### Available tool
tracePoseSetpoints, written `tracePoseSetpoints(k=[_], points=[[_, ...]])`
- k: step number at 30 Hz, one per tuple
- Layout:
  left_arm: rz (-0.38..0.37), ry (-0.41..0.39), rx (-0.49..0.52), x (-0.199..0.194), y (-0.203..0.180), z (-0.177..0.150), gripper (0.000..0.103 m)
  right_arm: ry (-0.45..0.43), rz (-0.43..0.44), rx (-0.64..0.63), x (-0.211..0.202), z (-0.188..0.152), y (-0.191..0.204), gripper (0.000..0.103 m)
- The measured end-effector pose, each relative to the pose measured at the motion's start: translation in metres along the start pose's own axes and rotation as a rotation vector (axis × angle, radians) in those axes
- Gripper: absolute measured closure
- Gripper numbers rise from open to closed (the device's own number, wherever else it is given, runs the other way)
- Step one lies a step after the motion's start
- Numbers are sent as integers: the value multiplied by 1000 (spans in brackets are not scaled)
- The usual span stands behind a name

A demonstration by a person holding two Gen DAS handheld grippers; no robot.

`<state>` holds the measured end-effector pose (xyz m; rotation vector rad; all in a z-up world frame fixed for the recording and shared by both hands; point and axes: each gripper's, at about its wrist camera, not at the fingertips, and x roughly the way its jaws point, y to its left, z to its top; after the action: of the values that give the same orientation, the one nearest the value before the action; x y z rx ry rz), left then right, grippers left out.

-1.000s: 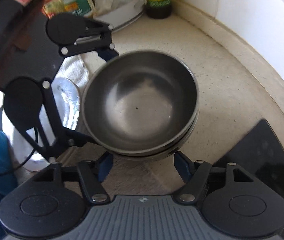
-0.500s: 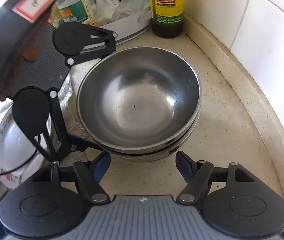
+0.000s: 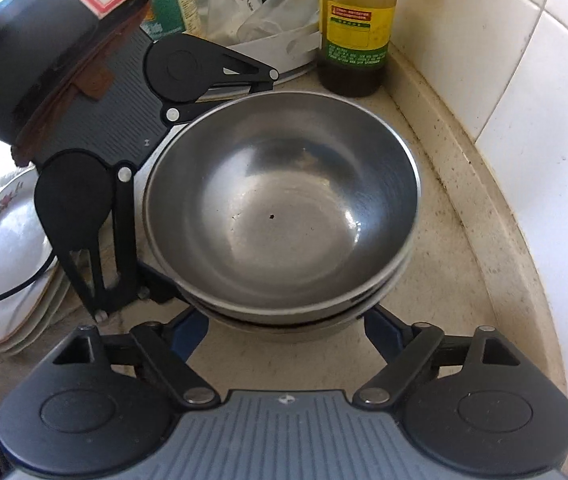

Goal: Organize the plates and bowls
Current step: 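Grasp the bowl stack rim with the right gripper while the left gripper grips the opposite rim, lift, then carry the nested steel bowls with both grippers over the floral-rim plate stack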

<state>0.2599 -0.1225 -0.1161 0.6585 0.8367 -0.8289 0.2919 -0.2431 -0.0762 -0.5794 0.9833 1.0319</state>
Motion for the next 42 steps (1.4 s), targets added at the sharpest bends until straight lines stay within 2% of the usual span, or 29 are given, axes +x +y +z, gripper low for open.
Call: tracePoseSetpoints(k=[4,8,14,24,36,42], points=[[30,-6,-51,-1,-4,-1,0,-23,-46,-40,3,0,2,16],[52,-2,-54,-4,-7,-1,0,-30,-67,-50,-1,-2,13,16],[67,27,-28,-15,-19,-1,1,-48,-60,-37,-9,0,25,17],[117,2,-9,-29,-26,9,1,-84,-90,-35,-27,0,45,18],[133,5,14,-56,-48,10,1,-102,-141,-49,-52,14,67,18],[166,-15,22,-81,-61,-2,1,-127,-162,-72,-74,20,89,18]])
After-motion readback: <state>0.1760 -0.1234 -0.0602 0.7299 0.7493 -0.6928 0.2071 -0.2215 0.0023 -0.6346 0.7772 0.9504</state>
